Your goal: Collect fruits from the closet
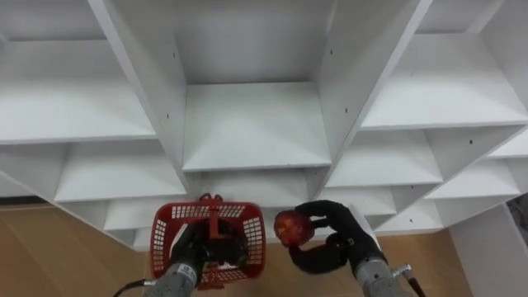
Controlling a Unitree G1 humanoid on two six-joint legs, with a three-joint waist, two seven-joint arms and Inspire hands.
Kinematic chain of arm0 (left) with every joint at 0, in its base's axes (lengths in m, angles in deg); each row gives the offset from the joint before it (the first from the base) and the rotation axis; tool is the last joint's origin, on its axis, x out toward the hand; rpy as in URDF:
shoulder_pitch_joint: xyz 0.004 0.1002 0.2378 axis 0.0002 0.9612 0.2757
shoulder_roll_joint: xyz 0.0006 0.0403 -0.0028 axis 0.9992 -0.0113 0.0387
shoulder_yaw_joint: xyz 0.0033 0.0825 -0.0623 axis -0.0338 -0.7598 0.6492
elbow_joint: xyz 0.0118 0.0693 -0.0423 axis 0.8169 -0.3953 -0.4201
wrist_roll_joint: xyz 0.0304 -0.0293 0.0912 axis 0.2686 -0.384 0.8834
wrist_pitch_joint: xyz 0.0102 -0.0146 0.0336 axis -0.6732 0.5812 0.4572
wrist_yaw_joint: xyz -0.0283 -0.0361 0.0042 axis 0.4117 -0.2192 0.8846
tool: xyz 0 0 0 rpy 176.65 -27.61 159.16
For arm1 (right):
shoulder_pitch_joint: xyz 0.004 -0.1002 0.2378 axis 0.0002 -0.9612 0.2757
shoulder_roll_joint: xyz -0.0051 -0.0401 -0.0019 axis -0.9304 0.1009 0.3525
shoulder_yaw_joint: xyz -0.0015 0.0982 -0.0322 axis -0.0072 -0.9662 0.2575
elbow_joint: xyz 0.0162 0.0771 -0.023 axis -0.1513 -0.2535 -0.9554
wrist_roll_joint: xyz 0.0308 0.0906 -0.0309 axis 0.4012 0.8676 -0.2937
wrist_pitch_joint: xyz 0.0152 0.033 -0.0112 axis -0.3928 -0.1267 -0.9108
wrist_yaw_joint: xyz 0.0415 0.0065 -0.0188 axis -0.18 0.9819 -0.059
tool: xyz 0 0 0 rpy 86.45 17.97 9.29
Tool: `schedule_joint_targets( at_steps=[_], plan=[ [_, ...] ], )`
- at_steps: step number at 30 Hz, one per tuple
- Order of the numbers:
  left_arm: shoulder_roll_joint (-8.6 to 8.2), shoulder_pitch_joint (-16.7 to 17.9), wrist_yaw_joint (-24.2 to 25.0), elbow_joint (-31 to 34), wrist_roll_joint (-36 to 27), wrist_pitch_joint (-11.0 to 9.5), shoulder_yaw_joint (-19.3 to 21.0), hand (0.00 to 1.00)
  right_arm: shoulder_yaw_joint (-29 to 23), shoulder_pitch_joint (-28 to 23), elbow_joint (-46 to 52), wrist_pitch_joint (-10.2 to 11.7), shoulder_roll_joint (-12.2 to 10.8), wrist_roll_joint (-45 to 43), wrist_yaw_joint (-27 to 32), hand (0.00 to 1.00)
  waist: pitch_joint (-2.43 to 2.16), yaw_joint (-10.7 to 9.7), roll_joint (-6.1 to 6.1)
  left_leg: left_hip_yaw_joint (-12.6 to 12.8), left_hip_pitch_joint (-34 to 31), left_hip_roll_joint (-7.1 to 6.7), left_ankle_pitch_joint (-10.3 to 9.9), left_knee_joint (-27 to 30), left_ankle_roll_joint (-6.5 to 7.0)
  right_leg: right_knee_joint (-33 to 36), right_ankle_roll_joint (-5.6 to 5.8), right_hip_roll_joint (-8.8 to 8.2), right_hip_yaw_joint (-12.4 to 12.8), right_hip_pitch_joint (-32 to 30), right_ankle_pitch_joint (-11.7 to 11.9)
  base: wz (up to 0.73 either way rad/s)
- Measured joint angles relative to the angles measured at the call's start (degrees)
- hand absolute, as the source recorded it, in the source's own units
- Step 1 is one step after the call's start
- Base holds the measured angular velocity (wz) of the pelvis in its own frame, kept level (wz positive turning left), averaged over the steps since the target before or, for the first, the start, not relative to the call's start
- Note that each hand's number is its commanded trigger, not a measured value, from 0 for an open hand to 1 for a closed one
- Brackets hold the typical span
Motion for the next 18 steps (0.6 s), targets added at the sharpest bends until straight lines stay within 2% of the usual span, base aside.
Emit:
schedule_joint_targets(
  at_steps=[7,14,18],
  plan=[
    [0.16,-0.11,-0.18,0.00,-0.08,0.00,-0.01,1.00,0.70,0.16,-0.01,-0.48,0.15,-0.18,-0.85,1.00,0.11,0.57,0.15,-0.20,-0.13,0.00,0.00,0.00,0.00,-0.06,0.00,-0.01,-0.13,-0.01,0.00,0.00],
    [0.33,-0.23,-0.17,-0.32,-0.06,-0.01,-1.11,1.00,0.84,0.90,-2.56,-0.48,0.12,-1.88,-1.52,1.00,0.58,0.78,0.98,-0.56,-0.45,-0.03,0.00,-0.01,0.00,-0.03,0.00,-0.07,-0.62,-0.04,0.00,0.02],
    [-0.07,-0.42,0.93,-1.02,-0.06,0.01,-1.18,1.00,0.93,2.49,-4.64,-1.91,0.03,-1.88,-1.98,1.00,0.57,0.77,1.17,-1.36,-1.66,-0.04,0.00,0.44,-0.01,-0.03,-0.03,-0.13,-1.43,-0.72,0.02,0.10]
  ],
)
